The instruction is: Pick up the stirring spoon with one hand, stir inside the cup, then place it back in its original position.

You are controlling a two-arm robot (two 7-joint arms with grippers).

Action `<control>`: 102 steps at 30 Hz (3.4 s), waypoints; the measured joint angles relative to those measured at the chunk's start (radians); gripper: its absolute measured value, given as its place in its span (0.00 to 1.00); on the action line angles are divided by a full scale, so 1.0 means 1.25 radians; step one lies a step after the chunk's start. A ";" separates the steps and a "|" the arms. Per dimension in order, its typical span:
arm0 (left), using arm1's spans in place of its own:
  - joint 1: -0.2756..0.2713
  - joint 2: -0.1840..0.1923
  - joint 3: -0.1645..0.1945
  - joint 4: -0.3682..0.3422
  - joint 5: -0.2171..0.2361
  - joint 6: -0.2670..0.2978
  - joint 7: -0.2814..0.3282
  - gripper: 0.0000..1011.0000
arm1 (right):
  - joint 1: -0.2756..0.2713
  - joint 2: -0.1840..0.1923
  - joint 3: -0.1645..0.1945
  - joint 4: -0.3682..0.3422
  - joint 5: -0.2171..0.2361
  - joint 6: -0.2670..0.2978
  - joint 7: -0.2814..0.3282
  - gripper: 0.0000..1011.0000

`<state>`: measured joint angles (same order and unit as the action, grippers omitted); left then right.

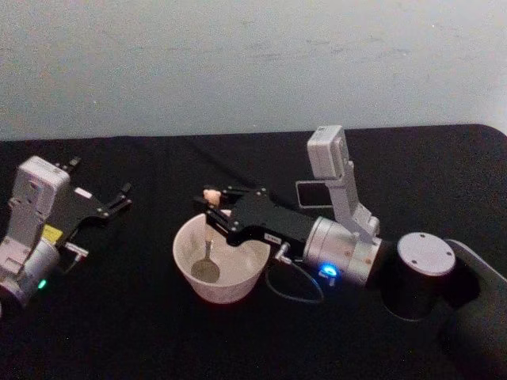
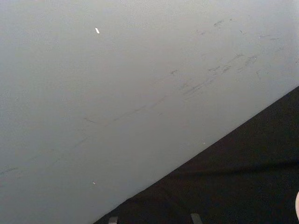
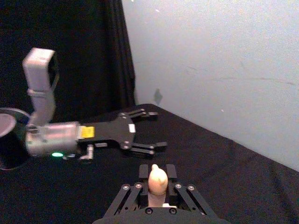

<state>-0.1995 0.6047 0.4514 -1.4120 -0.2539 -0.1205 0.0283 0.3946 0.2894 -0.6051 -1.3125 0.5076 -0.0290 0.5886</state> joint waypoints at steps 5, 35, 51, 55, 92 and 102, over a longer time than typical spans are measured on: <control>0.000 0.000 0.000 0.000 0.000 0.000 0.000 0.99 | 0.024 -0.018 0.006 0.042 -0.015 -0.013 -0.011 0.21; 0.000 0.000 0.000 0.000 0.000 0.000 0.000 0.99 | -0.064 0.063 0.046 -0.094 0.021 0.041 0.008 0.21; 0.000 0.000 0.000 0.000 0.000 0.000 0.000 0.99 | -0.006 -0.017 0.015 0.011 0.001 0.009 -0.029 0.21; 0.000 0.000 0.000 0.000 0.000 0.000 0.000 0.99 | 0.015 -0.034 0.026 0.052 -0.014 -0.005 -0.046 0.21; 0.000 0.000 0.000 0.000 0.000 0.000 0.000 0.99 | -0.046 0.021 0.028 -0.062 0.013 0.046 -0.026 0.21; 0.000 0.000 0.000 0.000 0.000 0.000 0.000 0.99 | 0.016 -0.038 0.019 0.041 -0.026 0.008 -0.049 0.21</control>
<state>-0.1995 0.6047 0.4513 -1.4120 -0.2539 -0.1206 0.0283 0.4149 0.2424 -0.5819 -1.2612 0.4750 -0.0185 0.5269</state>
